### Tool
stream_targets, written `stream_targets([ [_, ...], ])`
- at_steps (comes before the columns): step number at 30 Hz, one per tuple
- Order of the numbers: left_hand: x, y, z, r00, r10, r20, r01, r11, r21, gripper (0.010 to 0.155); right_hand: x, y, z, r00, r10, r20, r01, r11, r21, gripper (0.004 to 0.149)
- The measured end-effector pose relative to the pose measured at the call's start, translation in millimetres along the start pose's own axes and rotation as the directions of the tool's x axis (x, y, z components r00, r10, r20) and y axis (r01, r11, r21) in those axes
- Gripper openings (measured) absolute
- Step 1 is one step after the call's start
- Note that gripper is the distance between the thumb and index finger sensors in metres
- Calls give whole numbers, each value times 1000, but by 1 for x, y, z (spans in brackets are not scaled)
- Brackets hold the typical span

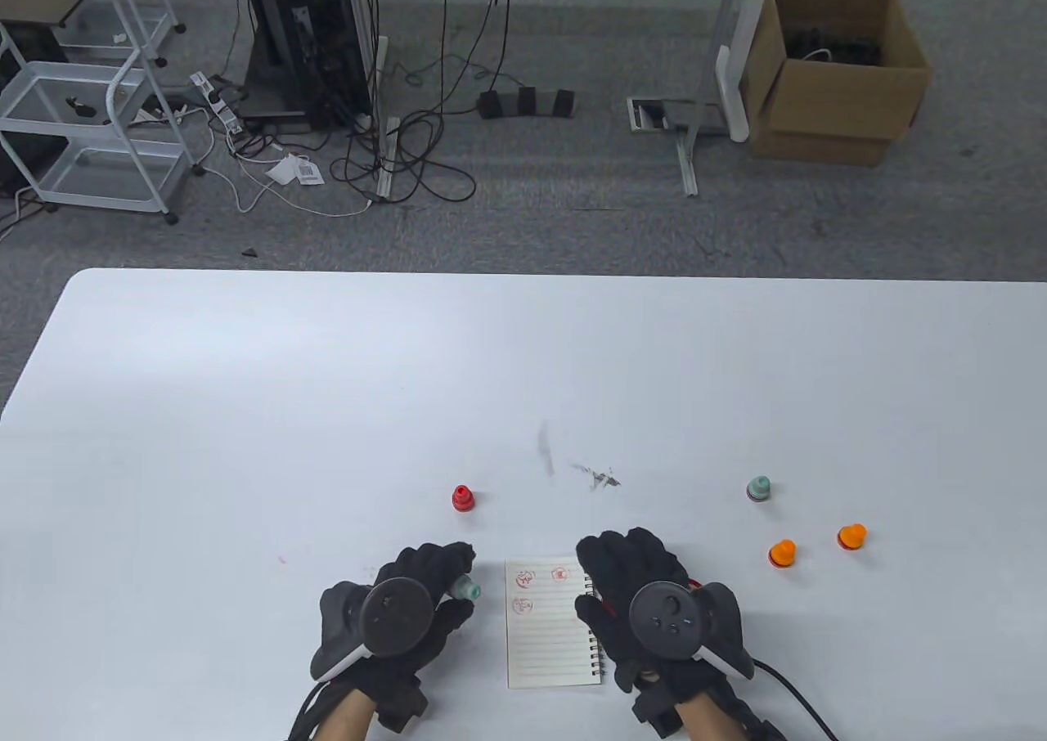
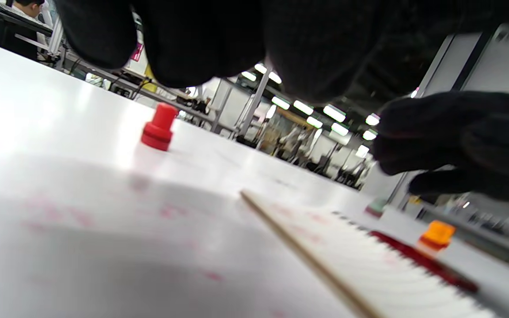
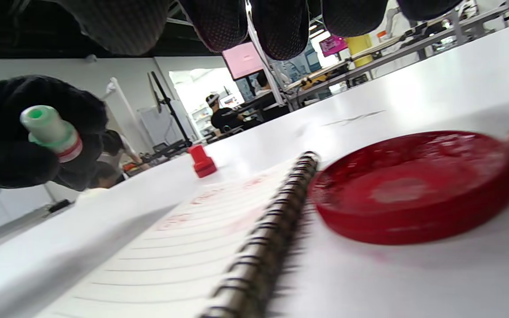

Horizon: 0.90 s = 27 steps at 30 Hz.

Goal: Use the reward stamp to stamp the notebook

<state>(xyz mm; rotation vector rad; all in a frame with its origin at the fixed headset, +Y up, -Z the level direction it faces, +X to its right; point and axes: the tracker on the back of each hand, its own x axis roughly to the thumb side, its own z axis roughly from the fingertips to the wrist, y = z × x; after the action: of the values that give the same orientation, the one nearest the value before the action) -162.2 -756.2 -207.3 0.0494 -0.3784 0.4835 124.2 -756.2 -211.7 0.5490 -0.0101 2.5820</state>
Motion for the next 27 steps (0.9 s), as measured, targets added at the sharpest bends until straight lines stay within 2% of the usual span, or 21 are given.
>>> stream_targets([
  [4, 10, -12, 2, 995, 86, 41, -86, 996, -14, 69, 14, 7, 0, 991, -116, 73, 117, 993, -11, 67],
  [11, 30, -25, -1, 991, 63, 117, -61, 998, -20, 70, 39, 23, -4, 946, -296, 134, 301, 954, -11, 65],
  [18, 29, -26, 0, 979, 165, 123, -163, 986, -23, 72, 37, 18, -3, 950, -288, 123, 301, 948, -101, 51],
  [27, 29, -26, 0, 975, 182, 128, -179, 983, -36, 67, 34, 18, -2, 941, -317, 119, 328, 941, -80, 50],
])
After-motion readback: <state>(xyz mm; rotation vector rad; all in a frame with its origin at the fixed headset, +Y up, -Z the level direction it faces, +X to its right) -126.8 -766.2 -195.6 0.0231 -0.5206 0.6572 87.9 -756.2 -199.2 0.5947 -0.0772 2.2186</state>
